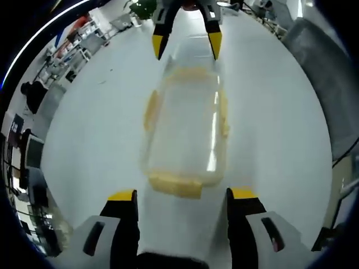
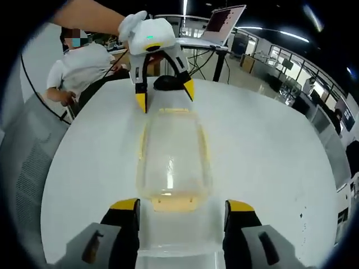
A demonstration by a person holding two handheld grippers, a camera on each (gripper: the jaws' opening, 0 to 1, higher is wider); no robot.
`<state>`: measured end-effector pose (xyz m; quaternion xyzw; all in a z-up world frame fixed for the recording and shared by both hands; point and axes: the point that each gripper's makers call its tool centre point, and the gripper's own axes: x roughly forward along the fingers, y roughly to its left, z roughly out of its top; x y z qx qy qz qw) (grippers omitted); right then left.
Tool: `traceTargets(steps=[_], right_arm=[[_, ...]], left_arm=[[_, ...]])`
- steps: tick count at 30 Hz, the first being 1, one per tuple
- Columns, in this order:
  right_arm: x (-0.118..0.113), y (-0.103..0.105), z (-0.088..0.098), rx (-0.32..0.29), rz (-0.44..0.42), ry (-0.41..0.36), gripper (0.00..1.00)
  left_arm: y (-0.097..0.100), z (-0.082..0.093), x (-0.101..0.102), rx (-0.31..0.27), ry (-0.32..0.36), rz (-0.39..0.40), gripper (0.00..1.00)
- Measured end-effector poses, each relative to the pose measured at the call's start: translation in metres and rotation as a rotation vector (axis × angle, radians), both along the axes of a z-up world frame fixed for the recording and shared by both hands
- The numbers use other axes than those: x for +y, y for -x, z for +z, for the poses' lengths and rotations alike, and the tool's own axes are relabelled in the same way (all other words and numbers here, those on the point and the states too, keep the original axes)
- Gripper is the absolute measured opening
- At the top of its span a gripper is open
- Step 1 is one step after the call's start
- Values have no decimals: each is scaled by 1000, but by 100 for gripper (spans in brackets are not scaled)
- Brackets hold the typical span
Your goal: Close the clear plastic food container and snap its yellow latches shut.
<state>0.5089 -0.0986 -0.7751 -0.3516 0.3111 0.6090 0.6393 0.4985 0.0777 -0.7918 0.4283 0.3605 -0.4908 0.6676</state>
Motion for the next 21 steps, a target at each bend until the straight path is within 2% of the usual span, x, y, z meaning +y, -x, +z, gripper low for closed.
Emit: traceTargets(steps=[5,12,21], right_arm=[[1,1,-5,11,21,28,55],[7,4,-10,38,25,35,55],[8,9,-23,65,49,79,53]], left_arm=[[-3,-3,-1,11,-15,-20,60],[-5,-4,-5,24,-9,-39,58],[-4,-5,-7,46,-18,-76,55]])
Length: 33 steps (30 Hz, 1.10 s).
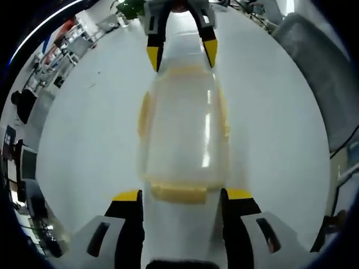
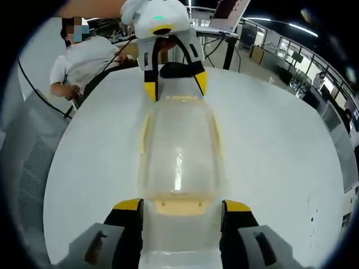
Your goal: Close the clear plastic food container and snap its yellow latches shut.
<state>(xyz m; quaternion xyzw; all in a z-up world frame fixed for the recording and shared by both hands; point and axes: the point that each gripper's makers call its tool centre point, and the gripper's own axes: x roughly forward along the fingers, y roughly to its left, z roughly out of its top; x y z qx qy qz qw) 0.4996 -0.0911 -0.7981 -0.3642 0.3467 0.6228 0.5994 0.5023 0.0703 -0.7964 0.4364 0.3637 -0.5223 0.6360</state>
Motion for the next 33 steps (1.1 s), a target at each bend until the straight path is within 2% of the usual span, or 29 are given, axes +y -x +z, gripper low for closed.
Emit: traceTargets(steps=[5,14,16,20,22,23,24,33], right_arm=[[1,-1,-3,4,-1,17,53],[0,-1,-8,1,16,46,49],[1,-1,-8,2,17,46,50],[0,-1,-8,3,24,46,47],[0,-2,-7,1,27,47,43],[-2,-4,-6,-3,28,54,38],[4,-3,-6,-3,50,28,37],[-1,-2,-6,-2,29,65,37]], left_arm=[[0,1,-2,1,-6,-23,56],[-1,0,-4,17,-14,-52,48],[3,0,-5,41,-17,-46,43],[2,2,-6,32,-17,-55,37],[0,3,-5,35,-18,-56,38],[1,3,-5,37,-20,-61,38],[0,3,-5,38,-17,-52,38],[2,2,-5,48,-29,-44,37]])
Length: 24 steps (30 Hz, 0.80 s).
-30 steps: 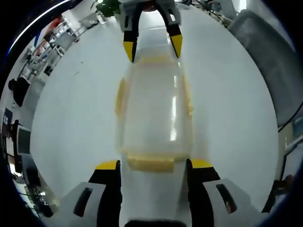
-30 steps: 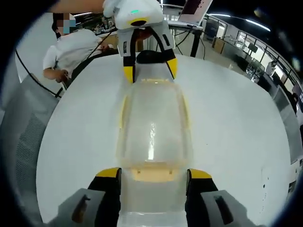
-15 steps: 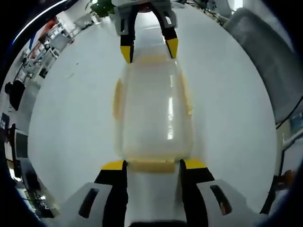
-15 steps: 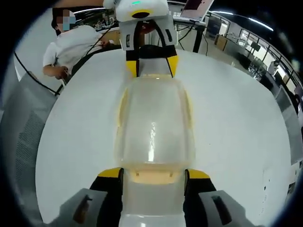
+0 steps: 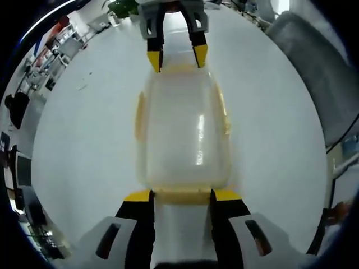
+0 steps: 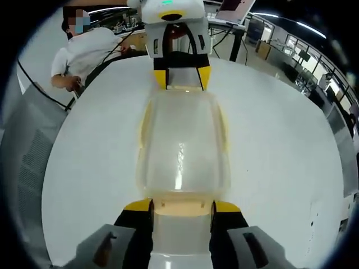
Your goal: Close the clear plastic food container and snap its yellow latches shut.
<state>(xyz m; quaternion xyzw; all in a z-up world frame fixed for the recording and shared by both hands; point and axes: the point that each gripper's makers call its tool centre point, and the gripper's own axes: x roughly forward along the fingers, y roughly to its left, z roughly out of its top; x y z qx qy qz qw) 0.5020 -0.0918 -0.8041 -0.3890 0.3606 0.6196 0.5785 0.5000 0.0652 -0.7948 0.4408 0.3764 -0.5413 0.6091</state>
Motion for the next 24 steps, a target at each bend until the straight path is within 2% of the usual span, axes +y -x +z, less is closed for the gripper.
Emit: traceTargets(steps=[5,9,15,24], right_arm=[[-1,-1,-1,-2,5,23,37],[-2,-2,-1,6,-6,23,36],[-1,-2,-2,5,-11,30,35],[0,-1,-2,0,-16,32,35]], left_arm=[[-2,-2,2,11,-11,-3,38],[-1,-2,2,31,16,-4,37],[2,-2,-1,30,4,-5,37],[2,-1,0,26,23,27,36]])
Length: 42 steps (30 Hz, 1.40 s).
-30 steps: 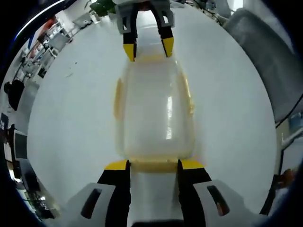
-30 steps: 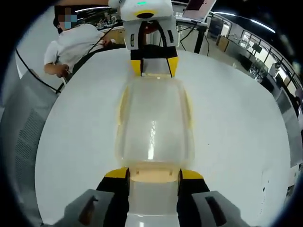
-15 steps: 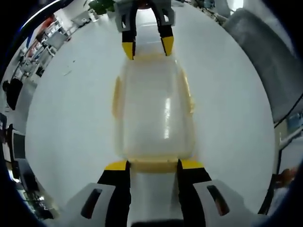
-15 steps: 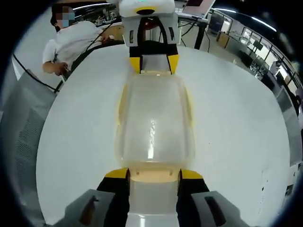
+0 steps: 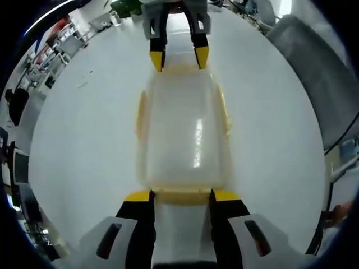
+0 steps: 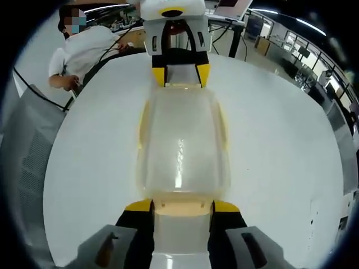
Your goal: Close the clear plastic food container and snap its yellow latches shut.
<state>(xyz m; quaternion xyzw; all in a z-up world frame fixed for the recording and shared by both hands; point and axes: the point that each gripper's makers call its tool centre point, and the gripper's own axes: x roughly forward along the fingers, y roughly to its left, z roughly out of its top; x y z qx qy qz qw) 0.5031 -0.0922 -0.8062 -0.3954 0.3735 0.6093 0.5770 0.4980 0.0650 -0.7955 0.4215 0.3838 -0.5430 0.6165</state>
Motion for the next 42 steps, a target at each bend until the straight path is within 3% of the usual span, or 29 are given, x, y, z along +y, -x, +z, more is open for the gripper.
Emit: traceTargets(steps=[6,12,26,28,42], right_arm=[[4,3,8,5,-14,-18,34],[5,4,19,-21,2,-34,34],[-12,7,46,-55,-20,-27,34],[-18,7,57,-73,-23,-29,34],[-33,17,76,-91,-23,-13,34]], left_arm=[[-3,1,6,-17,-53,6,36],[-3,13,11,-21,-32,13,36],[-6,40,-5,-80,-40,-16,36],[-7,51,-12,-104,-39,-23,36],[4,71,-29,-115,-18,-32,36]])
